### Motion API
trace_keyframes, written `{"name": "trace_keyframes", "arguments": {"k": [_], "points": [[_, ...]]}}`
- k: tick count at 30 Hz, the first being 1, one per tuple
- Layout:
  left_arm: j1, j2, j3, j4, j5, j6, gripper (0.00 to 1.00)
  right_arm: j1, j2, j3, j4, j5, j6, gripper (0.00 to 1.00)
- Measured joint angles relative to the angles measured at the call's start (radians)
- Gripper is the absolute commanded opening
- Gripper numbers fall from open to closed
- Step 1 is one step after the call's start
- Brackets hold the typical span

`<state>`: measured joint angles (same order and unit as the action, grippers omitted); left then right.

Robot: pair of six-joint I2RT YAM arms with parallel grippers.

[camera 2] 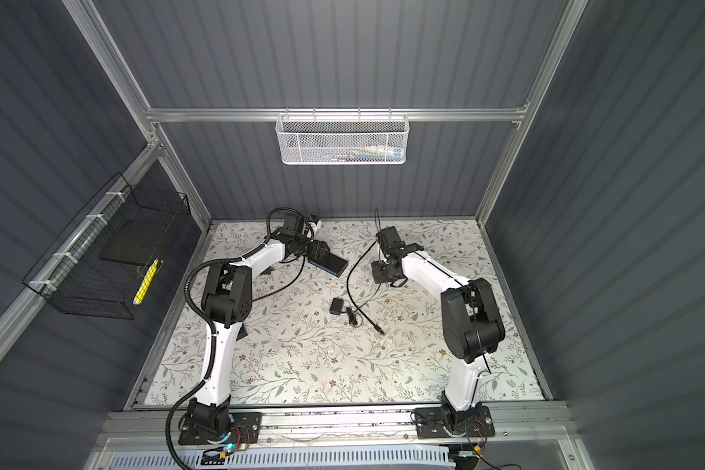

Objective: Insert the plug into the switch port
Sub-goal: 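Bring the held barrel plug toward the switch held by the left gripper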

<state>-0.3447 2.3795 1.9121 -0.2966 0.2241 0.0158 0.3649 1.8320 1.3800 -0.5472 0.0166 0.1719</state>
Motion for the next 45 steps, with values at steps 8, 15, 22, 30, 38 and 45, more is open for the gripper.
{"name": "trace_keyframes", "arguments": {"k": [8, 15, 22, 30, 38, 45], "points": [[-0.008, 0.004, 0.0, -0.007, 0.016, 0.005, 0.81, -0.089, -0.06, 0.0, -0.012, 0.111, -0.039, 0.0], [-0.013, 0.004, 0.0, -0.006, 0.051, 0.035, 0.81, -0.167, -0.111, -0.019, -0.047, 0.168, -0.095, 0.01], [-0.017, 0.004, 0.0, -0.002, 0.119, 0.068, 0.81, -0.09, -0.166, 0.012, -0.09, 0.122, -0.217, 0.01], [-0.017, 0.004, -0.015, 0.03, 0.192, 0.082, 0.81, 0.11, -0.045, 0.047, -0.063, -0.025, -0.239, 0.0], [-0.016, 0.004, -0.084, 0.067, 0.225, 0.078, 0.8, 0.147, 0.171, 0.133, -0.024, -0.16, -0.193, 0.0], [0.013, -0.023, -0.144, 0.12, 0.254, 0.052, 0.8, 0.195, 0.201, 0.155, 0.007, -0.193, -0.118, 0.0]]}}
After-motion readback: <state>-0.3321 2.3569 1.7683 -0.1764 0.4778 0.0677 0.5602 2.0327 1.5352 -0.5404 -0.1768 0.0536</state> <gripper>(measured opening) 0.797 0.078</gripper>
